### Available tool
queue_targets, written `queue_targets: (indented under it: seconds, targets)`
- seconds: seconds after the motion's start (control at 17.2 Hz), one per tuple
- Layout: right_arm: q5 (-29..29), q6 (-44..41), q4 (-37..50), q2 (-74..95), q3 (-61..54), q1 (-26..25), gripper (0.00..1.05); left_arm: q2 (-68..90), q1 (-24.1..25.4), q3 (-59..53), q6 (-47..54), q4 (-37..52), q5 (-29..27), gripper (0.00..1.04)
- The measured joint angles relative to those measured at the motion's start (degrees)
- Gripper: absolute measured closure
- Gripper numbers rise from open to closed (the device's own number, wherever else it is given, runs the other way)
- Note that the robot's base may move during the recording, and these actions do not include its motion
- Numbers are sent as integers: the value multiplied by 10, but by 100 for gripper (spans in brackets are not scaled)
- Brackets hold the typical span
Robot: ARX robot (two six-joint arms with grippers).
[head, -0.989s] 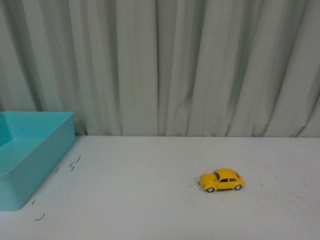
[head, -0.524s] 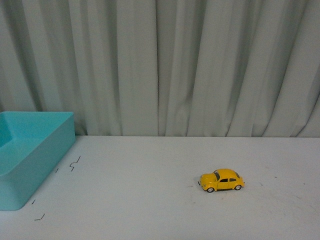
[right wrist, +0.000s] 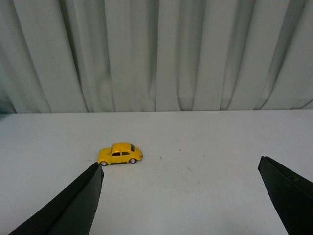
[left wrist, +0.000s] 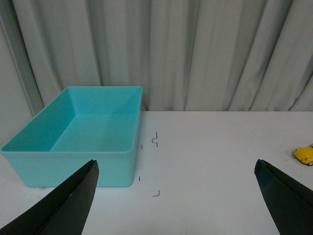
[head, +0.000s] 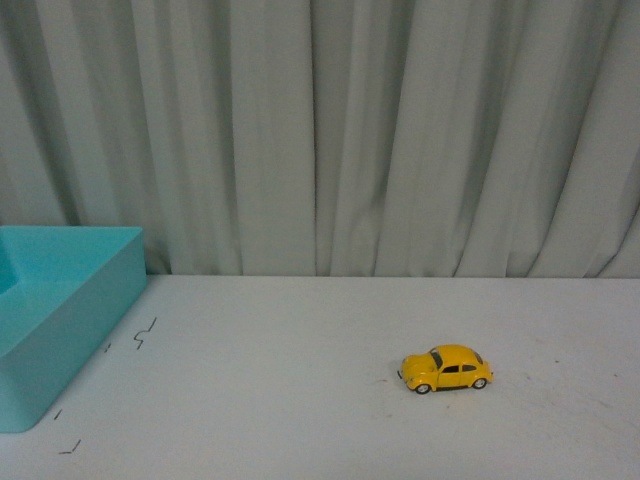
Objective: Wind up and store yellow beetle toy
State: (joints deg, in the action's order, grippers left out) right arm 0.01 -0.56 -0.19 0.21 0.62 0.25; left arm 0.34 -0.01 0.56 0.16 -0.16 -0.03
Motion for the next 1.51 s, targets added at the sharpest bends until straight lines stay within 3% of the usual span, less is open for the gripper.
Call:
queue_targets:
  seconds: [1.51]
  targets:
    - [0, 0, 0, 0, 0, 0, 7, 0, 0, 0, 0, 0, 0, 7]
